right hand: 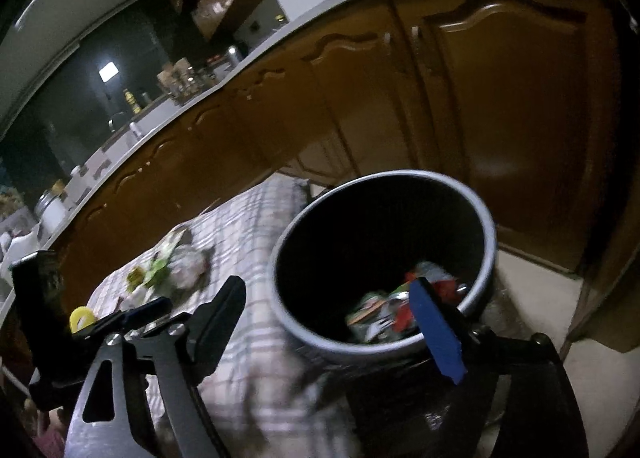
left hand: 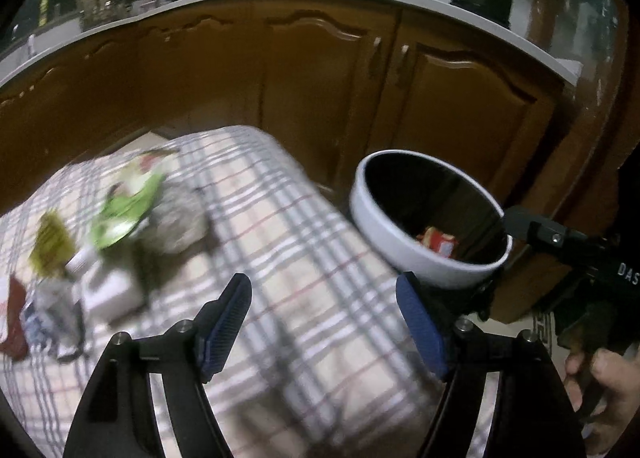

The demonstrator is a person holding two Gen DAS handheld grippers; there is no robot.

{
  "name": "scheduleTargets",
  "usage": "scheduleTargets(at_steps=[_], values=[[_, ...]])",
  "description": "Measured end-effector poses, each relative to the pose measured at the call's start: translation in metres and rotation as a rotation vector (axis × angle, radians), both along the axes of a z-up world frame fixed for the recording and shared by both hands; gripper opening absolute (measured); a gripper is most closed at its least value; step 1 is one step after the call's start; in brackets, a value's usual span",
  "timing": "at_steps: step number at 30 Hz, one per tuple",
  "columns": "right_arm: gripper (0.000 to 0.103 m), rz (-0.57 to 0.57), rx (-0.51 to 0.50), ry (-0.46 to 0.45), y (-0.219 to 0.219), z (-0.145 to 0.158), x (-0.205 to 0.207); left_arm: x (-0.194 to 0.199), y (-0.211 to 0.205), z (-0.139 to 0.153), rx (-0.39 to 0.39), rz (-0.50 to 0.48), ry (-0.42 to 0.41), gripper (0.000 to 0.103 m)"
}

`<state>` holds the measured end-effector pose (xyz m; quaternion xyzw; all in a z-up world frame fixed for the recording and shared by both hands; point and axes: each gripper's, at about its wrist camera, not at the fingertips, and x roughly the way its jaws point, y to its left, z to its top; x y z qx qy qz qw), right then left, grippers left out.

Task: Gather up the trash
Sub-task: 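Grasp the red-and-white box with the left tool while the right tool grasps crumpled paper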

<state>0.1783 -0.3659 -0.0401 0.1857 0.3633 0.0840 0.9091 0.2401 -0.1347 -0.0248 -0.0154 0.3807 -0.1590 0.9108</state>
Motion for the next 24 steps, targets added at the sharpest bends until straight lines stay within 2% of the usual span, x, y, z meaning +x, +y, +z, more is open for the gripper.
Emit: scheduleTargets(at_steps=[13,24], values=[[0.087,0.146,0.024,0.037,0.096,-0.018,-0.008,-0.063,0.103,0.003,-0.012,0.169,-0.005,0.074],[0.087,0.265,0.014,0.039,0.171,-0.021,-0.01,-0.095,0.172,0.005,-0.018,0.321,-0.014,0.074]])
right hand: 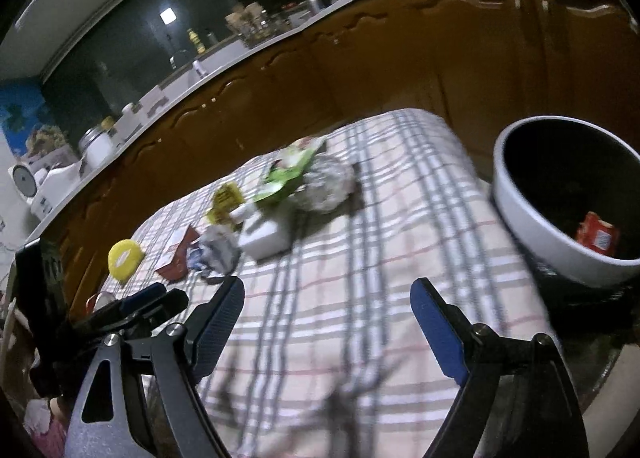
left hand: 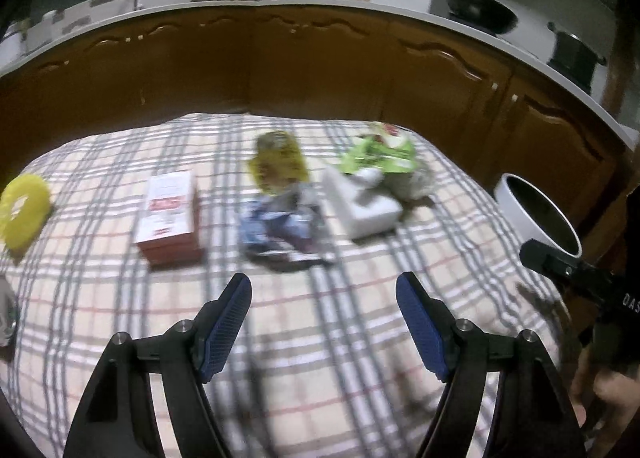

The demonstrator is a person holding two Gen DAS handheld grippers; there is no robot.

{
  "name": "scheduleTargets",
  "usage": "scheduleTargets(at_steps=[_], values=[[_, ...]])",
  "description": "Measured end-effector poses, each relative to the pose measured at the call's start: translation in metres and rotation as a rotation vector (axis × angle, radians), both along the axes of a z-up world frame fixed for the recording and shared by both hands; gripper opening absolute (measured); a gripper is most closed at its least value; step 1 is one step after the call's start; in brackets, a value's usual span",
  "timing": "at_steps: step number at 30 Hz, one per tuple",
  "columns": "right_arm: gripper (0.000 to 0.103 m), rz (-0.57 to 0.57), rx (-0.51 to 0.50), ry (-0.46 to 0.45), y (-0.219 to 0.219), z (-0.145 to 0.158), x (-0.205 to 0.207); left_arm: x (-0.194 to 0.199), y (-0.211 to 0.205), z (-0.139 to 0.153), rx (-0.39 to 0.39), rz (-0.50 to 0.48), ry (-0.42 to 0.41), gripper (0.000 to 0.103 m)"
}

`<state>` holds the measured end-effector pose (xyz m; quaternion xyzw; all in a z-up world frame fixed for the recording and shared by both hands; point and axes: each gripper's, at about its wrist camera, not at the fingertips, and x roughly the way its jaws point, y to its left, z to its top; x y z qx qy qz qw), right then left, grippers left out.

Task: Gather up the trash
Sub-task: 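Grasp the red-and-white box with the left tool while the right tool grasps crumpled paper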

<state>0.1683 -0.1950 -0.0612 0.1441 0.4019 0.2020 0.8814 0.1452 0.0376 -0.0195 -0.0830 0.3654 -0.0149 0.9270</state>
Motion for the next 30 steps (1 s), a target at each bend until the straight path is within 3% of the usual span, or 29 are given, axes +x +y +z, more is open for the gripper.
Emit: scheduleTargets(at_steps=[7,11,16,24,27,30], values=[[0.086,0.081,-0.007,-0.005,0.04,0.0,0.002,-0.008,0.039,0.004,0.001,0.078,-0.002,0.074],[0.076,0.132,-0.016,-0.018,0.068,0.002,0.005,-0.006,0.061,0.006,0.025,0.134,0.012,0.074],[0.064,0.193,-0.019,0.0,0.1,-0.003,0.014,0.007,0.079,0.005,0.038,0.17,0.026,0.074],[0.06,0.249,-0.032,0.022,0.14,-0.013,0.042,0.052,0.103,-0.01,0.017,0.18,0.063,0.074],[0.055,0.259,-0.048,0.043,0.149,-0.021,0.054,0.067,0.107,-0.02,0.004,0.181,0.089,0.074],[0.039,0.261,-0.055,0.066,0.155,-0.028,0.061,0.079,0.11,-0.028,-0.021,0.176,0.102,0.075]])
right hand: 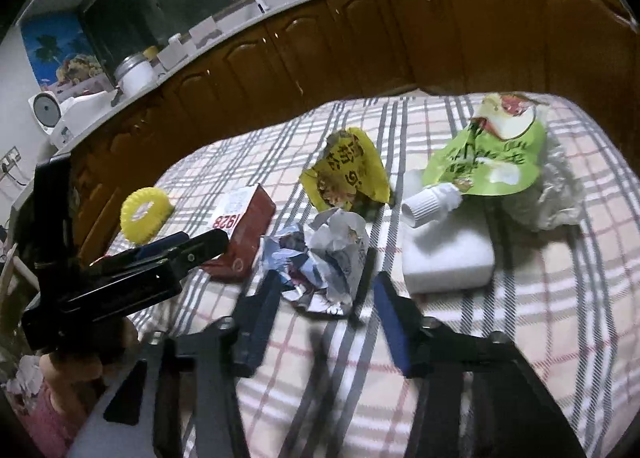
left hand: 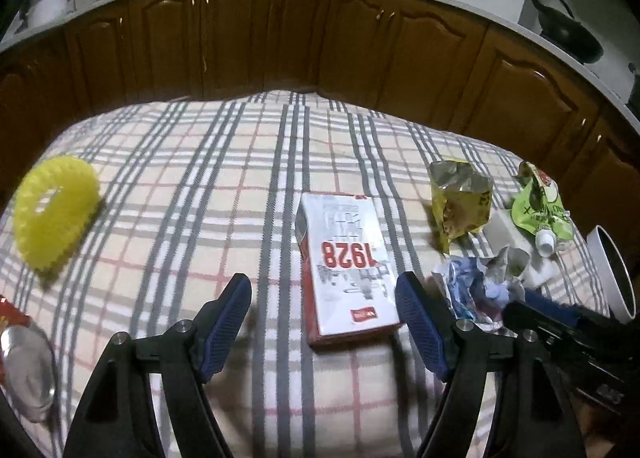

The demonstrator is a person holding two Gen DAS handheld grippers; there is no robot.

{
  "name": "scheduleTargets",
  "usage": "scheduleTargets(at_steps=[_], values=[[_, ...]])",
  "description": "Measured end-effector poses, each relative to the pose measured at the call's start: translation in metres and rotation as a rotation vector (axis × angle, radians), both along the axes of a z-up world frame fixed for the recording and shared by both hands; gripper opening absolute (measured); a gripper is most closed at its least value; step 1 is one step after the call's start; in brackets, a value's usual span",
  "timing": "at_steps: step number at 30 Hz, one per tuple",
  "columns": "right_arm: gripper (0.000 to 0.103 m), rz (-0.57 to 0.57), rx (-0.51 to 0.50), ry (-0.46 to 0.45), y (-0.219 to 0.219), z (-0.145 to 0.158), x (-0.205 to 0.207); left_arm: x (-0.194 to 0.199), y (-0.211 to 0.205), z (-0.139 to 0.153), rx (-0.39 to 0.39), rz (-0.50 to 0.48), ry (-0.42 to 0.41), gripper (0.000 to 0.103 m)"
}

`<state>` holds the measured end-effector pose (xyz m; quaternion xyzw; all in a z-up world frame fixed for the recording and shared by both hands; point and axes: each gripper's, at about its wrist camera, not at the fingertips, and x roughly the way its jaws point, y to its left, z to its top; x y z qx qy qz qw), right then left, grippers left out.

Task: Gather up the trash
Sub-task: 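Grasp the red-and-white box with the left tool while the right tool grasps crumpled paper, then carry the box and crumpled paper over the white bin and open both tools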

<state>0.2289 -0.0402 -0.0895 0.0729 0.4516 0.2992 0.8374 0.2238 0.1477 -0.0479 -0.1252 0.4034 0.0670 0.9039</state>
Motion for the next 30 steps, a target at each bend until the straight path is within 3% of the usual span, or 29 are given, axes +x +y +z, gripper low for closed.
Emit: scheduleTargets(at_steps=[1,2,4,8,9,10,14,16,18,19,20,22,28,30], values=[[0.022,0.002,-0.004,0.008,0.0,-0.002,0.001,0.002,0.0,-0.001,-0.003,-0.001,-0.001,0.075],[0.011,0.002,-0.01,0.013,0.001,-0.004,0.002,0.004,-0.001,-0.002,0.002,-0.003,-0.004,0.075],[0.011,0.007,0.001,0.012,-0.002,-0.003,-0.001,0.004,-0.003,-0.004,0.014,-0.016,-0.012,0.07],[0.007,0.012,0.009,-0.009,-0.01,0.006,-0.012,0.005,-0.013,-0.002,0.014,-0.068,-0.026,0.044],[0.007,0.011,0.014,-0.01,-0.012,0.007,-0.014,0.003,-0.015,-0.001,0.024,-0.071,-0.026,0.043],[0.006,0.009,0.02,-0.012,-0.015,0.009,-0.016,0.003,-0.019,0.001,0.053,-0.07,-0.03,0.035],[0.006,-0.008,0.044,-0.024,-0.032,0.018,-0.027,0.0,-0.023,0.006,0.073,-0.079,-0.052,0.021],[0.006,-0.016,0.051,-0.03,-0.04,0.021,-0.031,-0.003,-0.022,0.009,0.055,-0.089,-0.064,0.018],[0.006,-0.023,0.054,-0.031,-0.046,0.023,-0.034,-0.003,-0.021,0.007,0.049,-0.076,-0.048,0.022],[0.006,-0.027,0.055,-0.032,-0.049,0.023,-0.035,-0.002,-0.019,0.005,0.035,-0.066,-0.03,0.037],[0.006,-0.032,0.055,-0.032,-0.05,0.024,-0.036,-0.002,-0.018,0.003,0.019,-0.058,-0.014,0.062],[0.006,-0.043,0.059,-0.029,-0.057,0.023,-0.037,-0.002,-0.015,0.001,0.002,-0.02,-0.015,0.077],[0.006,-0.067,0.059,-0.026,-0.063,0.023,-0.039,0.007,-0.021,-0.006,0.045,-0.012,0.001,0.075],[0.006,-0.07,0.059,-0.025,-0.065,0.023,-0.039,0.011,-0.026,-0.009,0.079,-0.017,0.005,0.068]])
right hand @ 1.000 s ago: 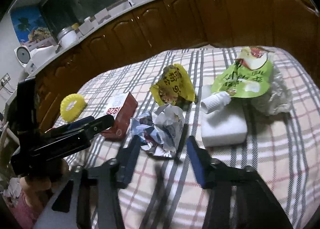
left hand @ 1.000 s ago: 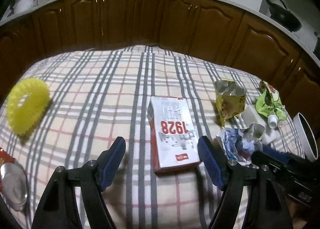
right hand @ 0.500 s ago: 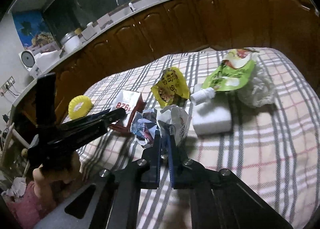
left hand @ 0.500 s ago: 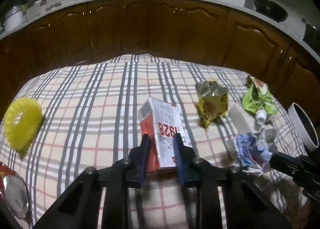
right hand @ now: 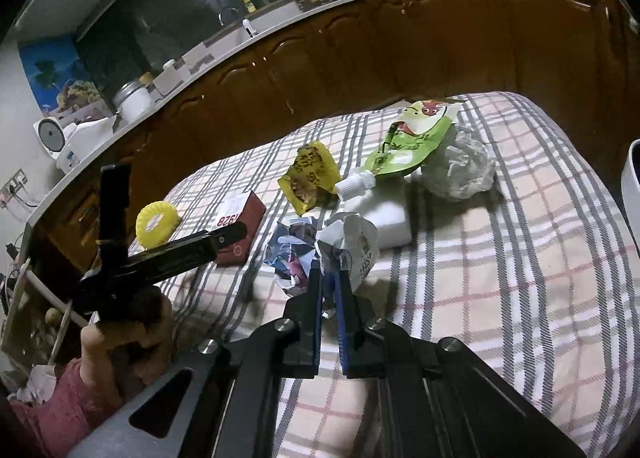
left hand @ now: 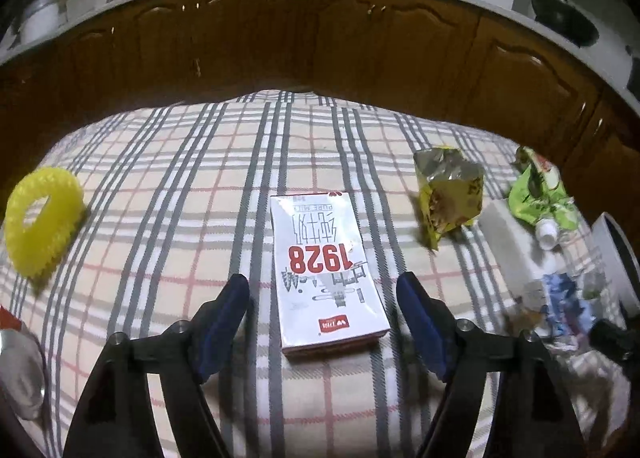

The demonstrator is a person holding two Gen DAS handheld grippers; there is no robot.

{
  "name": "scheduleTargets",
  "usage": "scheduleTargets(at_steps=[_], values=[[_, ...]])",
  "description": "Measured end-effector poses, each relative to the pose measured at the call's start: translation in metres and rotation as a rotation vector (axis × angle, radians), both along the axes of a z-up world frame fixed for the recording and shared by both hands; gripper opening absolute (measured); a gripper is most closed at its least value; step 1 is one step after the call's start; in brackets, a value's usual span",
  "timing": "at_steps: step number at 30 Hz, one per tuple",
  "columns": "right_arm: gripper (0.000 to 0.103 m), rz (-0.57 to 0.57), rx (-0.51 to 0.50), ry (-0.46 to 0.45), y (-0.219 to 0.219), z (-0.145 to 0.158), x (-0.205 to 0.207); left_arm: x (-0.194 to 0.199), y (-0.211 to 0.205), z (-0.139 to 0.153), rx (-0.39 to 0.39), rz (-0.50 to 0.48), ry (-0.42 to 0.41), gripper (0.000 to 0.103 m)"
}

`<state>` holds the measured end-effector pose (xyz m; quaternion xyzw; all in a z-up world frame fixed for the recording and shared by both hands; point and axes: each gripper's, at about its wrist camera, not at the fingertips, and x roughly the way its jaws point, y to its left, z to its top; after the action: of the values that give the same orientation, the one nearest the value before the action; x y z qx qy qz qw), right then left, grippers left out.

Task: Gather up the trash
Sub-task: 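Carry the box and crumpled paper over the white bin and open both tools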

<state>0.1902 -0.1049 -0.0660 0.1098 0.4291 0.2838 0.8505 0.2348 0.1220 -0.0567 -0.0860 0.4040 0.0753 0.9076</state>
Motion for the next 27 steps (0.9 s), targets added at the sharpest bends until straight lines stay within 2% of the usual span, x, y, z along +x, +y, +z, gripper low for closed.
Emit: scheduleTargets(at_steps=[1,3,8,14,20,27], values=[[0.006,-0.002,0.001,0.0,0.0,0.0,0.0,0.003,-0.003,-0.002,0.008,-0.012,0.009,0.049],[0.006,-0.006,0.004,0.0,-0.001,0.0,-0.001,0.003,-0.007,-0.004,0.017,-0.019,0.014,0.049],[0.006,-0.017,0.017,-0.006,-0.014,0.003,-0.007,-0.016,-0.027,0.006,0.017,-0.063,-0.031,0.049],[0.006,-0.056,0.027,-0.019,-0.042,0.009,-0.016,-0.047,-0.075,0.024,-0.009,-0.171,-0.088,0.049],[0.005,-0.139,0.021,-0.031,-0.089,0.014,-0.027,-0.054,-0.124,0.037,-0.031,-0.303,-0.114,0.049],[0.005,-0.238,0.011,-0.043,-0.143,0.018,-0.038,-0.051,-0.167,0.039,-0.04,-0.397,-0.117,0.049]])
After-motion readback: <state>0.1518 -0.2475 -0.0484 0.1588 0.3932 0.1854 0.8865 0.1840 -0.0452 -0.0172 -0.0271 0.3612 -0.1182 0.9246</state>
